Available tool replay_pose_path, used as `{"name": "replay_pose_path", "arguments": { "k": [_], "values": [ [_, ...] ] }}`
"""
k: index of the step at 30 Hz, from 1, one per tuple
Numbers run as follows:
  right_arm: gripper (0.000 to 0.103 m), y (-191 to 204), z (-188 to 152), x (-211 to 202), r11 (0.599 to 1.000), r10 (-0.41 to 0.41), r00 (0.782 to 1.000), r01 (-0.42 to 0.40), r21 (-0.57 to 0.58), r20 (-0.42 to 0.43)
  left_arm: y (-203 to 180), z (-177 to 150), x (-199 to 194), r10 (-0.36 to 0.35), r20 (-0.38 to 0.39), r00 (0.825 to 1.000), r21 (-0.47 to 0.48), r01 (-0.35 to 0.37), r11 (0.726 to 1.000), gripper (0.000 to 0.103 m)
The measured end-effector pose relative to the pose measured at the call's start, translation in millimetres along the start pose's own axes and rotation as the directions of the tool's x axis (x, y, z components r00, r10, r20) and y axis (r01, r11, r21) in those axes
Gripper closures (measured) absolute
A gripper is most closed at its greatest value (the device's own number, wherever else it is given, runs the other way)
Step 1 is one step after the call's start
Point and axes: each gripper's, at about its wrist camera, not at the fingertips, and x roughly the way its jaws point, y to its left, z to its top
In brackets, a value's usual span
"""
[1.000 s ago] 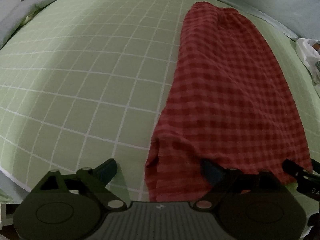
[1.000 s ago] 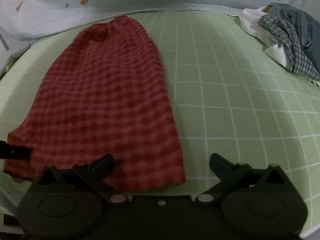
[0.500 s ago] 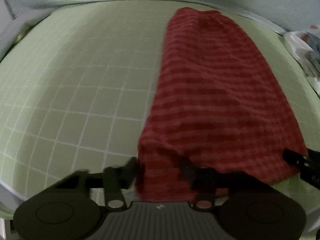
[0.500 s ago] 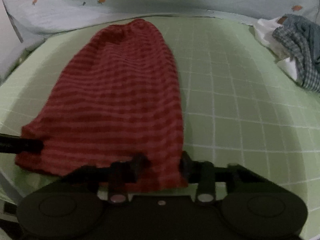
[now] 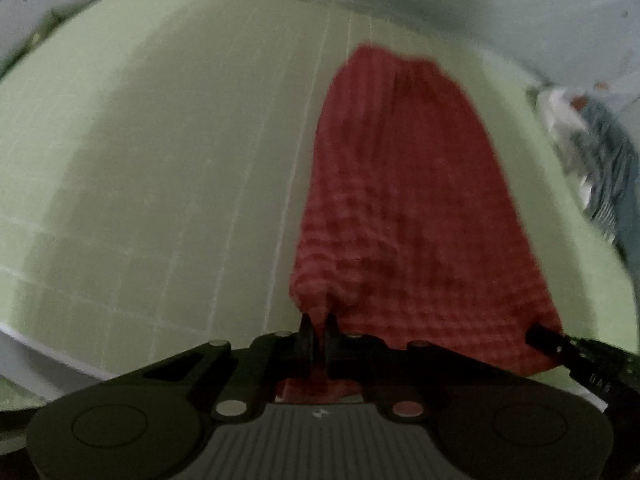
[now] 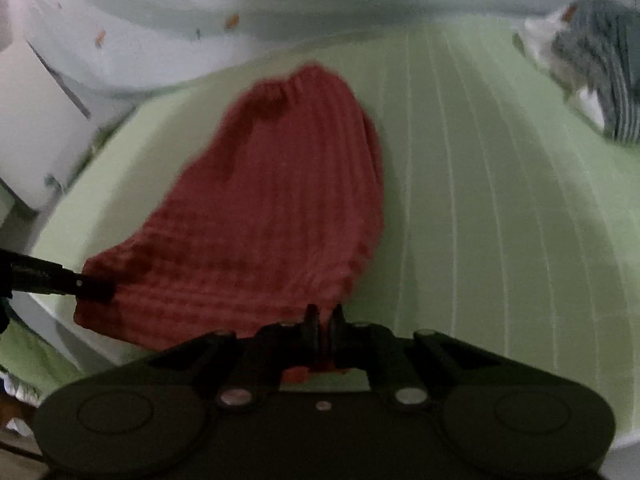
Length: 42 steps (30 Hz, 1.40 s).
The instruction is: Fold clothes
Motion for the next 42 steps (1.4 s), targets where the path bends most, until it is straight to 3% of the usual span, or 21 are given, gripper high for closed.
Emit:
{"name": "replay_pose_path", "arguments": {
  "k": [9, 19, 28, 35, 42],
  "values": [
    [0.098, 0.0, 63.9, -10.2, 0.998, 0.018, 0.98, -0.028, 0.052, 0.198, -7.6, 52.4, -19.7, -0.044, 0.134, 0.99, -0.013, 0.046, 0.999, 0.099],
    [0.098, -8.6, 120.8, 11.2, 0.998, 0.018, 0.963, -0.032, 0.047, 0.268, -10.6, 103.9, -16.9, -0.068, 0.207, 0.976, -0.022, 0.074, 0.997, 0.099],
    [0.098, -24.1, 174.0, 72.4, 0.996, 0.02, 0.975, -0.038, 0.082, 0.22, 0.0, 161.3, 27.8, -0.078, 0.181, 0.98, -0.087, 0.095, 0.992, 0.098],
    [0.097, -56.0, 210.3, 151.6, 0.985, 0.019, 0.997, -0.032, 0.171, 0.081, 11.7, 211.4, 102.8, -0.072, 0.07, 0.995, -0.174, 0.083, 0.981, 0.098],
    [0.093, -66.3, 214.1, 190.1, 0.98, 0.021, 1.0, -0.019, 0.196, -0.011, 14.4, 223.1, 138.0, -0.055, 0.005, 0.999, -0.185, 0.054, 0.981, 0.094]
  ]
}}
